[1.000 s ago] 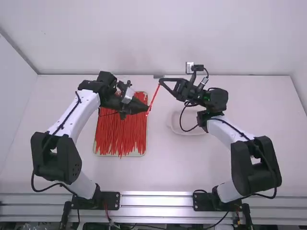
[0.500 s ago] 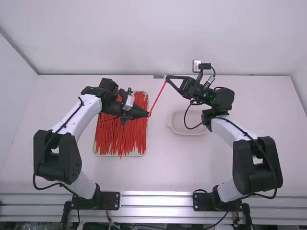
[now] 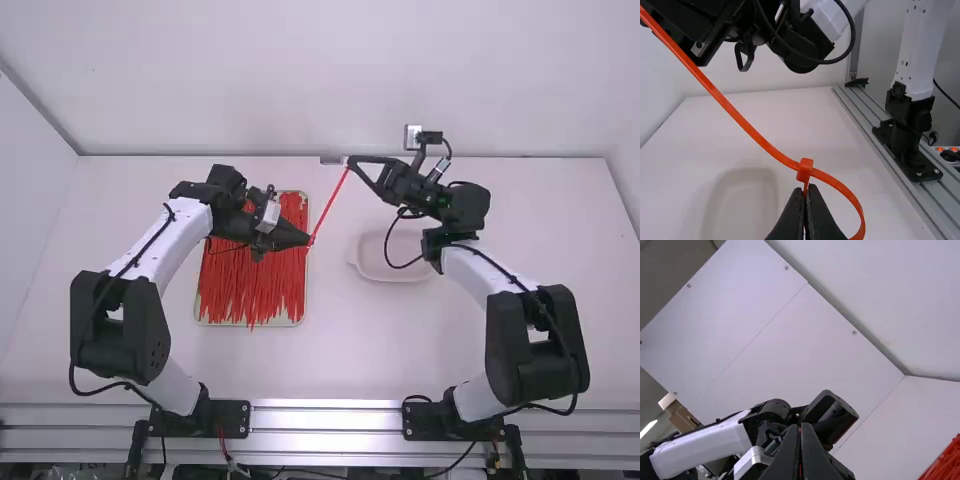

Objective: Fasten the cable tie

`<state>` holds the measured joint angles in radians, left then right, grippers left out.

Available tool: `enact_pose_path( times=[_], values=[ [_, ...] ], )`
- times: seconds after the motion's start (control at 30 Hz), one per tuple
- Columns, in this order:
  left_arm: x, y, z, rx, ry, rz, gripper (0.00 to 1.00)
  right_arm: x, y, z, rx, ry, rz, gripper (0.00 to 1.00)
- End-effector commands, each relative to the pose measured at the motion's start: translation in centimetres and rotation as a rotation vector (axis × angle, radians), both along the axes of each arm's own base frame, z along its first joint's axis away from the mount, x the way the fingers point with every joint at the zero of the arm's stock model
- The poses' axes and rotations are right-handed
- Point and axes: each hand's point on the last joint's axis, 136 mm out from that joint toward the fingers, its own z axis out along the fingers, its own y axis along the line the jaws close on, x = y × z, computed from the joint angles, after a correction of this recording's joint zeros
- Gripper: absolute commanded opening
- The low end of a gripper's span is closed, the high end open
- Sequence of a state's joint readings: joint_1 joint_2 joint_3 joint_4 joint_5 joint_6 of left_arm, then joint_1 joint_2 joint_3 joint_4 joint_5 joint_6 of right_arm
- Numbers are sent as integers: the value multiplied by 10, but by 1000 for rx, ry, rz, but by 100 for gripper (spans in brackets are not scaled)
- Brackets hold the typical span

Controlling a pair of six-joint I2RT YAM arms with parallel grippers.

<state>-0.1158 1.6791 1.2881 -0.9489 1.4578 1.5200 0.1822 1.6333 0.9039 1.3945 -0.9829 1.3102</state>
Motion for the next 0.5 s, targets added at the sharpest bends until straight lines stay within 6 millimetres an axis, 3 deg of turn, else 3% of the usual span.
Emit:
enact_pose_path(
  times=[0.0, 0.13, 0.23, 0.27, 0.47],
  values=[
    [-5, 1, -12, 33, -15, -4, 1, 19, -21, 31, 76, -54, -125, 0],
    [-5, 1, -13, 37, -21, -3, 1, 17, -20, 30, 67, -56, -111, 2],
    [1, 7, -13, 36, -27, 20, 1, 15, -18, 28, 56, -56, -97, 22],
    [3, 10, -11, 26, -26, 30, 1, 14, -18, 27, 49, -56, -88, 24],
    [16, 31, 2, -46, -28, 98, 1, 6, -13, 22, 17, -64, -37, 27]
  ],
)
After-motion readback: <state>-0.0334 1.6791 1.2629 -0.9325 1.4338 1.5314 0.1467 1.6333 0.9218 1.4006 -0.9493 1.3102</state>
